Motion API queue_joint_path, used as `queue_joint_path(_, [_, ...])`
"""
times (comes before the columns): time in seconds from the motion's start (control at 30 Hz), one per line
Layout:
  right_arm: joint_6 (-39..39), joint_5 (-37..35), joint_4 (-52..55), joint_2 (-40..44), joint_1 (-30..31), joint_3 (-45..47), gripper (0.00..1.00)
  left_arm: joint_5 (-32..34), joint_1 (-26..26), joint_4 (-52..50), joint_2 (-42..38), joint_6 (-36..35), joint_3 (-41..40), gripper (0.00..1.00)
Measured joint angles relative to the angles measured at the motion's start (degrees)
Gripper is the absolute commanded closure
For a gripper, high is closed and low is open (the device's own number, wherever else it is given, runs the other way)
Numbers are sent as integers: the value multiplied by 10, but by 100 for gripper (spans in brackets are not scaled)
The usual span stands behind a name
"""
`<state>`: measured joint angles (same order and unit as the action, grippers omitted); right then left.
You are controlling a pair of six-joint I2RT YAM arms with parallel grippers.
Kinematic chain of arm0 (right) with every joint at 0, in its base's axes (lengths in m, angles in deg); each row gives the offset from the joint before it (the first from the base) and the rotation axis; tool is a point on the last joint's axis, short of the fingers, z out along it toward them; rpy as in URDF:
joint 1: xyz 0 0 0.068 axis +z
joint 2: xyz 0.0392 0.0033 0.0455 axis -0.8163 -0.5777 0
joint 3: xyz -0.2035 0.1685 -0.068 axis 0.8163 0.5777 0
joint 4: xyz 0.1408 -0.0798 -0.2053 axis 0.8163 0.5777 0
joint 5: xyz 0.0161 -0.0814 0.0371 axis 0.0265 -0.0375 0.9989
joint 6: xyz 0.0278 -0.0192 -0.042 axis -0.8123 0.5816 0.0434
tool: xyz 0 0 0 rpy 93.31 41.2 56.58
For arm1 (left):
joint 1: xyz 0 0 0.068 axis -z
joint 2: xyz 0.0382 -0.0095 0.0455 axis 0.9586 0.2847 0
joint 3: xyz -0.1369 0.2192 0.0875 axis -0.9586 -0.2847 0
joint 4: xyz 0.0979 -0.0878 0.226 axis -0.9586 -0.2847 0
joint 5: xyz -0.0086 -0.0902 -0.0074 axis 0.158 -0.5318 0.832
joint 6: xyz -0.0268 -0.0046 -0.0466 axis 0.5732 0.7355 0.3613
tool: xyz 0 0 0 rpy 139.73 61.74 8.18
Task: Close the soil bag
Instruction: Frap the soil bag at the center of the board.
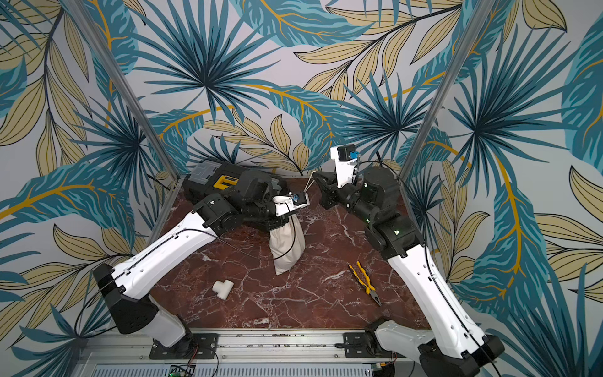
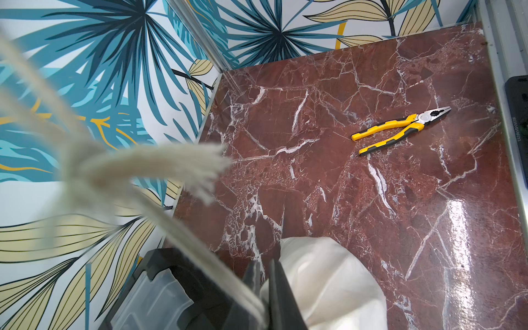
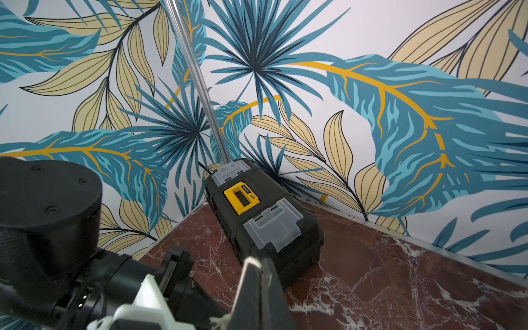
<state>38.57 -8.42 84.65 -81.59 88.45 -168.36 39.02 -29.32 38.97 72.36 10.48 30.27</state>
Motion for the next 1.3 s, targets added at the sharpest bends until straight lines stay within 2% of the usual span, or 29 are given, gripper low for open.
queue_joint_path(0.37, [53,-44,24,-12,4,-29,100,0,1,-1,1,2,5,87])
queue_joint_path(1.3, [131,-50,41,-78,5,-137,100,3,0,1,1,9,10,87])
